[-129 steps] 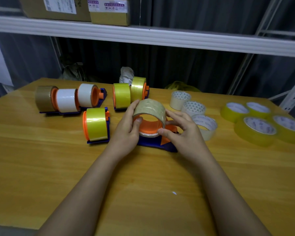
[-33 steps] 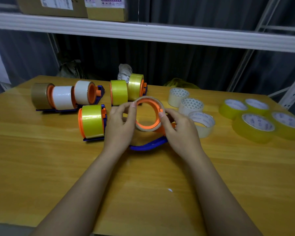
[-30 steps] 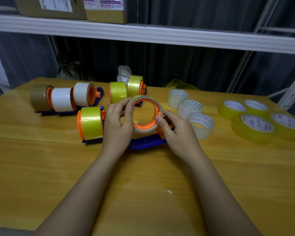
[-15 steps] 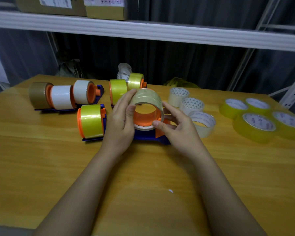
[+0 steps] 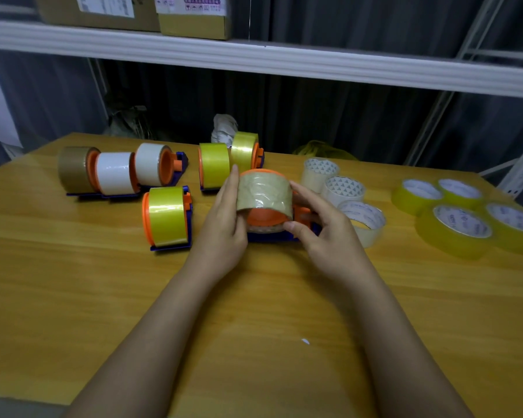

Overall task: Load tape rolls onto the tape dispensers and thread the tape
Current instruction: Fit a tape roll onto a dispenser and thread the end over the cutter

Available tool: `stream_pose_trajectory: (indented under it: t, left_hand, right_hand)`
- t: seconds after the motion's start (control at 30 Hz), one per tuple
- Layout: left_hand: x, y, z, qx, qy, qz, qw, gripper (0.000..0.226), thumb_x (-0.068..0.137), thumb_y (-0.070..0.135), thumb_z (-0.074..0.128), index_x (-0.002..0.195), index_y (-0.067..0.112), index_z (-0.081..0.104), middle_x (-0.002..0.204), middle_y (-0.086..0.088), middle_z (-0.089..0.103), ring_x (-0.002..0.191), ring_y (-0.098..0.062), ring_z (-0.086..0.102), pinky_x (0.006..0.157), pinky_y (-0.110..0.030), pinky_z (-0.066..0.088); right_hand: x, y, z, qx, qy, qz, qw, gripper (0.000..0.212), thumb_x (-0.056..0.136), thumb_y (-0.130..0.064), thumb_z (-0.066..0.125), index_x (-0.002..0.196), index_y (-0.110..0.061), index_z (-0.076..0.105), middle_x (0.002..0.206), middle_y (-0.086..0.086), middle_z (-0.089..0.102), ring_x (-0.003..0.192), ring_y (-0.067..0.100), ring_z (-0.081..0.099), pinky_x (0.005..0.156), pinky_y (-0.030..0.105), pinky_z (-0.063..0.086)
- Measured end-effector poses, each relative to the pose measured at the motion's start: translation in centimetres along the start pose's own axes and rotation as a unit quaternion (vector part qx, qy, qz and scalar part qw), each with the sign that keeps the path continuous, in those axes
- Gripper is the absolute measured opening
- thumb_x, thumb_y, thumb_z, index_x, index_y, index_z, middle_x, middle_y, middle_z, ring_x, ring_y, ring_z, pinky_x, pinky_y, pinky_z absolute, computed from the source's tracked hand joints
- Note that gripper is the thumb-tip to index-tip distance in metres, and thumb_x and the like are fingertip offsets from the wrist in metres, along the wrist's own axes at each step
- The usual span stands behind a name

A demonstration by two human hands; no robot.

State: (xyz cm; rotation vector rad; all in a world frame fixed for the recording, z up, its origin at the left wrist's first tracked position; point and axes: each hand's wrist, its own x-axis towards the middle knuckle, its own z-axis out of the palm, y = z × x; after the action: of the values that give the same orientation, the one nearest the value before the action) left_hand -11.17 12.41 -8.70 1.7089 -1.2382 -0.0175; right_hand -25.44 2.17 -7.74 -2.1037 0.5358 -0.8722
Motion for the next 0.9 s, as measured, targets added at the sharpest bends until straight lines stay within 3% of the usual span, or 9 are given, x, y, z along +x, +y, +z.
stream_pose_trajectory:
  t: [0.13, 0.2, 0.3, 0.47, 0.63, 0.9]
  left_hand:
    - [-0.01, -0.06, -0.08, -0.017, 0.006, 0.003, 1.0, 0.068, 0.097, 0.0, 0.039, 0.152, 0.021, 0.007, 0.156, -0.002, 0.023, 0.138, -0.006, 0.024, 0.1, 0.001, 0.02]
    - [-0.04, -0.07, -0.18, -0.026, 0.006, 0.0, 1.0, 0.066, 0.097, -0.001, 0.039, 0.152, 0.021, 0.01, 0.154, -0.002, 0.027, 0.137, -0.008, 0.029, 0.105, -0.009, 0.028]
    - [-0.07, -0.06, -0.18, -0.03, 0.007, -0.006, 1.0, 0.063, 0.097, 0.001, 0.04, 0.152, 0.022, 0.016, 0.149, -0.005, 0.036, 0.131, -0.014, 0.041, 0.105, -0.03, 0.041]
    - [-0.12, -0.16, -0.03, 0.004, 0.009, -0.007, 1.0, 0.06, 0.098, 0.004, 0.041, 0.151, 0.021, 0.02, 0.148, -0.003, 0.038, 0.131, -0.014, 0.04, 0.099, -0.017, 0.036]
    - [-0.06, -0.23, -0.16, 0.027, 0.002, -0.008, 1.0, 0.058, 0.097, 0.004, 0.042, 0.15, 0.021, 0.024, 0.142, -0.008, 0.046, 0.124, -0.021, 0.048, 0.097, -0.031, 0.044]
    - [-0.04, -0.42, 0.16, 0.031, 0.007, -0.006, 0.999, 0.055, 0.097, 0.004, 0.042, 0.148, 0.018, 0.028, 0.128, -0.016, 0.057, 0.11, -0.031, 0.057, 0.081, -0.028, 0.044]
  right_hand:
    - [0.01, -0.01, -0.21, -0.037, 0.006, -0.026, 0.999, 0.063, 0.087, -0.017, 0.069, 0.144, -0.026, 0.044, 0.133, -0.01, 0.05, 0.125, 0.002, 0.046, 0.104, 0.031, 0.045]
    - [-0.03, -0.15, -0.32, -0.031, 0.002, -0.039, 0.999, 0.061, 0.086, -0.017, 0.071, 0.141, -0.021, 0.048, 0.133, -0.01, 0.048, 0.126, 0.002, 0.044, 0.103, 0.03, 0.046]
    - [-0.12, -0.39, -0.54, -0.016, -0.006, -0.05, 0.999, 0.058, 0.083, -0.014, 0.074, 0.137, -0.015, 0.052, 0.126, -0.011, 0.049, 0.118, -0.007, 0.047, 0.099, 0.014, 0.043]
    - [-0.04, -0.13, -0.47, 0.0, -0.008, -0.023, 1.0, 0.056, 0.078, -0.017, 0.079, 0.13, -0.017, 0.057, 0.117, -0.012, 0.05, 0.113, -0.002, 0.052, 0.097, 0.013, 0.045]
    - [0.01, 0.32, -0.26, -0.035, -0.001, -0.023, 0.999, 0.05, 0.074, -0.022, 0.082, 0.116, -0.028, 0.055, 0.112, -0.014, 0.052, 0.106, 0.0, 0.053, 0.091, 0.016, 0.047]
    - [0.0, 0.35, 0.17, -0.047, 0.018, -0.006, 0.999, 0.049, 0.07, -0.024, 0.084, 0.107, -0.032, 0.052, 0.103, -0.012, 0.052, 0.091, 0.002, 0.052, 0.078, 0.012, 0.043]
